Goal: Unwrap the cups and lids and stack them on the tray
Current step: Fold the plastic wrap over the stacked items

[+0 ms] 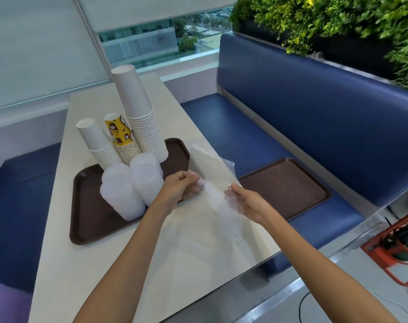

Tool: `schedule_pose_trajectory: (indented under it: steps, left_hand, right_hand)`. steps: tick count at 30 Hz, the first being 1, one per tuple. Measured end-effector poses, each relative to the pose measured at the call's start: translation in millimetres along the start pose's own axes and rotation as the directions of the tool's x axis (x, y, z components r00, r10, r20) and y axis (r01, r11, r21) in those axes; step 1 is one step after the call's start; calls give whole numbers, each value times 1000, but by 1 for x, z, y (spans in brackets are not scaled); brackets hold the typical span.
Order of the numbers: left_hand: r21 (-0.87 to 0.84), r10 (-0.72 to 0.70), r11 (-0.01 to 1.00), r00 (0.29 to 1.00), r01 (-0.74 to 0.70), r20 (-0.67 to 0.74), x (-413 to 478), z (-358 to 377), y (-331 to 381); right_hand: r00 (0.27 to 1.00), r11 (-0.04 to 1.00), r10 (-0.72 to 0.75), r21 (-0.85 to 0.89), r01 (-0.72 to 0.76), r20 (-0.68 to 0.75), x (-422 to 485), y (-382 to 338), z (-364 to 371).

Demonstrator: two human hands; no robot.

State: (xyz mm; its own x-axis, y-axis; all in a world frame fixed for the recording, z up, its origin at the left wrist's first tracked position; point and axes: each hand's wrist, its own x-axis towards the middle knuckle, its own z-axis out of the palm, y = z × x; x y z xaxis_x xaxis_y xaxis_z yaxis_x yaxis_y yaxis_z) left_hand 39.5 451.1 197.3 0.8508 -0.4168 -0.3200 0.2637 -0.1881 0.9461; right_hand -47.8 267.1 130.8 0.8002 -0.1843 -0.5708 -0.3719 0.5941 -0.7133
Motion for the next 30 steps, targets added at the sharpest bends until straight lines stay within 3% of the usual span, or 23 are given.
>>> schedule_pose_trajectory:
  steps: [5, 10, 15, 17, 21, 23, 26, 30]
  left_hand:
    - [15, -93, 996, 996, 93, 6, -2, -10, -15]
    - [37, -61, 997, 997, 63, -52, -4, -17, -19]
    - [56, -31, 998, 999, 29, 23, -13, -16, -17]
    - [49, 18, 999, 1000, -17, -23, -15, -17, -16]
    - [117, 178, 980, 971, -160, -158, -19, -18, -6]
    - [106, 249, 967, 949, -232, -193, -22, -18, -1]
    - [-64, 262, 957, 940, -282, -219, -25, -18, 5]
    - [-201, 293, 920, 932, -335, -213, -29, -18, 15]
  right_hand:
    - [990, 984, -135, -125, 129, -36, -2, -10, -1]
    - [973, 934, -219, -274, 229, 65, -13, -18, -2]
    - [930, 872, -364, -336, 357, 46, -22, -27, 2]
    - [877, 788, -480, -429, 441, 20, -25, -29, 3]
    - [670, 509, -742, -672, 537, -27, -33, -36, 7]
    - [636, 456, -771, -672, 583, 28, -41, -43, 14]
    - [693, 556, -714, -522, 647, 98, -51, -53, 25]
    - [693, 624, -715, -362, 692, 93, -60, -60, 38]
